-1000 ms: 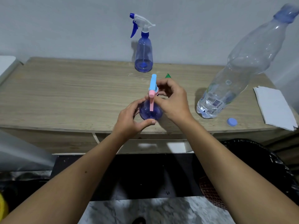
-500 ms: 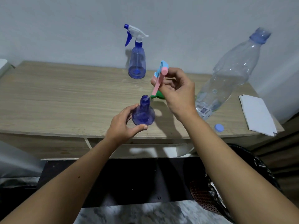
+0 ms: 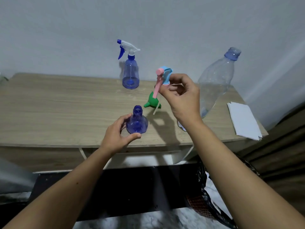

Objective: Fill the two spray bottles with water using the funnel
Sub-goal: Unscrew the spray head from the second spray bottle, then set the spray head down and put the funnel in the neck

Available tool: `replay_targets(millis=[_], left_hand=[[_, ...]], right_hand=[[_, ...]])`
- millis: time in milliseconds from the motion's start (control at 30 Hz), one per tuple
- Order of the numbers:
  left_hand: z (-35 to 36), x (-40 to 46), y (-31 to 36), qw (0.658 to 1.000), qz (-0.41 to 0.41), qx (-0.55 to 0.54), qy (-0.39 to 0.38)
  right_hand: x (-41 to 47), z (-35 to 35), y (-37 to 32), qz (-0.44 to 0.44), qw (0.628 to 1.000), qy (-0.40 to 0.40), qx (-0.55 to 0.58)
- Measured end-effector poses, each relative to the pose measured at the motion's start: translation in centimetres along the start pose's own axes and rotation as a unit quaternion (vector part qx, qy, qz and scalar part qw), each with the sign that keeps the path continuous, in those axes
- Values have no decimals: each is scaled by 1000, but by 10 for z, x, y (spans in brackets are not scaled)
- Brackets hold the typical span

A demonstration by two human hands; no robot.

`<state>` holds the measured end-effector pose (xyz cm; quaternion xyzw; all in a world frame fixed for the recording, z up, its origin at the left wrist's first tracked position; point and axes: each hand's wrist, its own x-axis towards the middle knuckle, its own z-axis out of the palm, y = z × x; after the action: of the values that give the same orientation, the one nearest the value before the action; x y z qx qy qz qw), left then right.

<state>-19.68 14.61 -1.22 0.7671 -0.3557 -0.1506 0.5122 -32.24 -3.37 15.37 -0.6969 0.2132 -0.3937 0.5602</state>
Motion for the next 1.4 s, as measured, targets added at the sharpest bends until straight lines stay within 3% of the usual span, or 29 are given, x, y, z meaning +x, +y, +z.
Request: replay_targets(millis=[233,400,600,1400], left_hand=[[2,0,-7,1000,3,-21,6],[3,3,-11,1000,-1,-15,5],[3,5,-13,1000,-10,-15,2],[2,7,-10,1000,-18,-20,-4]], right_hand=[[-20,-6,73,79,991,26,-103],[-30,-8,119,108,966,44,-231],[-33,-3,141,150,938,47,-308],[-43,-6,146,149,937,78,-306]])
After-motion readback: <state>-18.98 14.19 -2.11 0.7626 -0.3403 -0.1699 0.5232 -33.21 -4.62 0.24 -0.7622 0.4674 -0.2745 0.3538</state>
